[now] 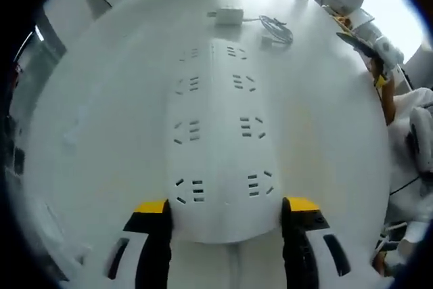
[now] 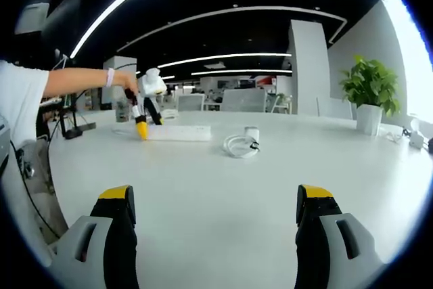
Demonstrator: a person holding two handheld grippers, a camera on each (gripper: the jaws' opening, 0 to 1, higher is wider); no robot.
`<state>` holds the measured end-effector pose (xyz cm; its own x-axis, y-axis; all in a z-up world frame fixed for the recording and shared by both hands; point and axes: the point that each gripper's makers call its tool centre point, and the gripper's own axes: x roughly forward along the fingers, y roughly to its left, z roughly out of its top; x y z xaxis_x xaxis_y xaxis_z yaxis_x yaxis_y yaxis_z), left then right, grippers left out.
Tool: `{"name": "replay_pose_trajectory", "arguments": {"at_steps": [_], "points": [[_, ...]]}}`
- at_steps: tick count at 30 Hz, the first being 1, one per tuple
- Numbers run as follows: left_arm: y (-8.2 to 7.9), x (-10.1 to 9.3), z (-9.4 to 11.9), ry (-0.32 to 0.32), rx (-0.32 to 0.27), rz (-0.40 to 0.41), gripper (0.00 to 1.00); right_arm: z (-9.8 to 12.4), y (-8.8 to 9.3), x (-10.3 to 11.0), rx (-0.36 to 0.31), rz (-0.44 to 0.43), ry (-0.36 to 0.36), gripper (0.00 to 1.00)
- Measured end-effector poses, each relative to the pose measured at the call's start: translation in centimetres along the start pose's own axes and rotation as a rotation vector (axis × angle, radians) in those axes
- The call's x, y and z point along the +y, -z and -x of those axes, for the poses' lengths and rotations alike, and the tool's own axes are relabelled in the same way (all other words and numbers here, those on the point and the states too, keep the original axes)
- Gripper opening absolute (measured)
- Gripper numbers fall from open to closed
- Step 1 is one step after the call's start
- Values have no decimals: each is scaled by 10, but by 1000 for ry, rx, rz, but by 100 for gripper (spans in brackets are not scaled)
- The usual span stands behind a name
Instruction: Straighten the power strip on the desk, plug the charger into it
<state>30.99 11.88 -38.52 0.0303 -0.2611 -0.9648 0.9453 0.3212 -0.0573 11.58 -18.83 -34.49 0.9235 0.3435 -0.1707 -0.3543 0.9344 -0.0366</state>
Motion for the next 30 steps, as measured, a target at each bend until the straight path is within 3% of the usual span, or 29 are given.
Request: {"name": "replay_pose_trajectory", "arguments": {"at_steps": [13,30], "points": [[0,10,1,-20,176,-119,66,-1,4,-2,10,-7,10,99],[-5,22,2,-112,279,-250,64,1,6,-4,12,-10,15,99]]}}
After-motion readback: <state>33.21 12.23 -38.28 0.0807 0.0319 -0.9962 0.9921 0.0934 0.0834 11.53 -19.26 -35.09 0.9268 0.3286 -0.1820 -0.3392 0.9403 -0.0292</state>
